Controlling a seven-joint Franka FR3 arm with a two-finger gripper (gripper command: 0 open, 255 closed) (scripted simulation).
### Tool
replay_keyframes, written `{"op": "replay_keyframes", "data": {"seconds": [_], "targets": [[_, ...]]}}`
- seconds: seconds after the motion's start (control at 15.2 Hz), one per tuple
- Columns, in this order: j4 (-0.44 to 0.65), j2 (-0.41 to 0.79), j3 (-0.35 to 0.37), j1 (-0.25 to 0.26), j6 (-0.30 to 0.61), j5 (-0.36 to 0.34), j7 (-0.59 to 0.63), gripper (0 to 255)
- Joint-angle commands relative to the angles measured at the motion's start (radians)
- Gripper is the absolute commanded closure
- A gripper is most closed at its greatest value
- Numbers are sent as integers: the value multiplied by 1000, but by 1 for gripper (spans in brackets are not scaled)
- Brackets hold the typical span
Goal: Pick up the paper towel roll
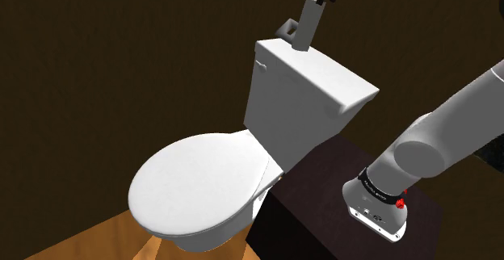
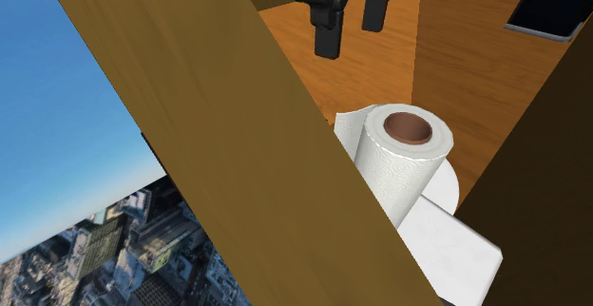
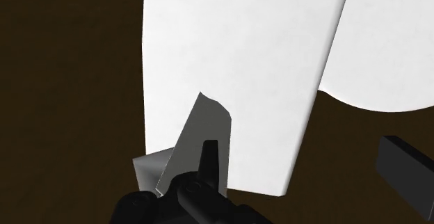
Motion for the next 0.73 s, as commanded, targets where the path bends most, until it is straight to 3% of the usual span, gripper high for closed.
{"op": "replay_keyframes", "data": {"seconds": [0.0,0.33,0.4,0.66], "targets": [[106,95,-23,-13,-30,19,-27,0],[446,361,-73,-78,-155,90,-100,0],[474,381,-74,-85,-166,95,-104,0],[370,347,-71,-78,-95,85,-98,0]]}}
